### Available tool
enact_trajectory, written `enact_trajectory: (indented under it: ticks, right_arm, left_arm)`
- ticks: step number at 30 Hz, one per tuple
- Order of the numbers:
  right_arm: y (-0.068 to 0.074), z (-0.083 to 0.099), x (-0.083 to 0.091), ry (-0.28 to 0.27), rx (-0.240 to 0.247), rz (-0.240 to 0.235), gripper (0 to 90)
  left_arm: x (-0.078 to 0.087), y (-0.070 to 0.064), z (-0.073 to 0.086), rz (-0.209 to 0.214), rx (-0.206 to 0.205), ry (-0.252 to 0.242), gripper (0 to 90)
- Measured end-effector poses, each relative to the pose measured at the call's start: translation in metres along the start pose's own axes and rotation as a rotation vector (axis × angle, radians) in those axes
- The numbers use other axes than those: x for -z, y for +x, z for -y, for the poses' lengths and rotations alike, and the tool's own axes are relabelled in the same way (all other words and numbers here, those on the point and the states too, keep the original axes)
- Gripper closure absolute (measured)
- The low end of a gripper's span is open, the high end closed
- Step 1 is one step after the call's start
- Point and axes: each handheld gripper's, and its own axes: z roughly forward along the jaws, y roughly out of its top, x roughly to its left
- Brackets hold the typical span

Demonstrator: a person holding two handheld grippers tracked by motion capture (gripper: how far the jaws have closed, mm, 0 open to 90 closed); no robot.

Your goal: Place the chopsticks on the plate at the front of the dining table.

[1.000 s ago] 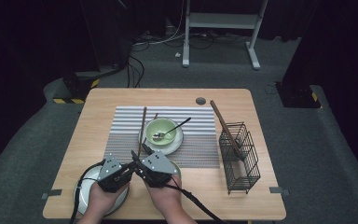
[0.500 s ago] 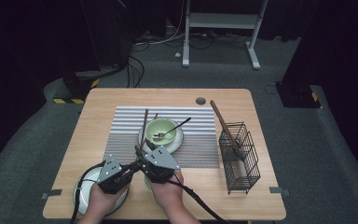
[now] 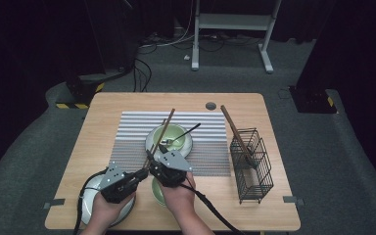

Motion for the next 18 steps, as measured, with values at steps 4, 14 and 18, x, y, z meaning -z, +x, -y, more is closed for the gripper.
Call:
enact_trajectory:
  ticks: [4,14,18]
  right_arm:
    - [-0.006,0.002,-0.003,0.012,-0.017,0.004,54.0]
    - [-0.014,0.005,-0.007,0.027,-0.05,0.004,50.7]
    - [-0.015,0.005,-0.009,0.031,-0.062,0.0,49.8]
  left_arm:
    - [0.001,0.0,0.0,0.007,0.004,-0.003,84.8]
    - [0.005,0.001,-0.002,0.021,0.021,-0.027,84.7]
    - [0.006,0.001,-0.003,0.024,0.021,-0.034,84.6]
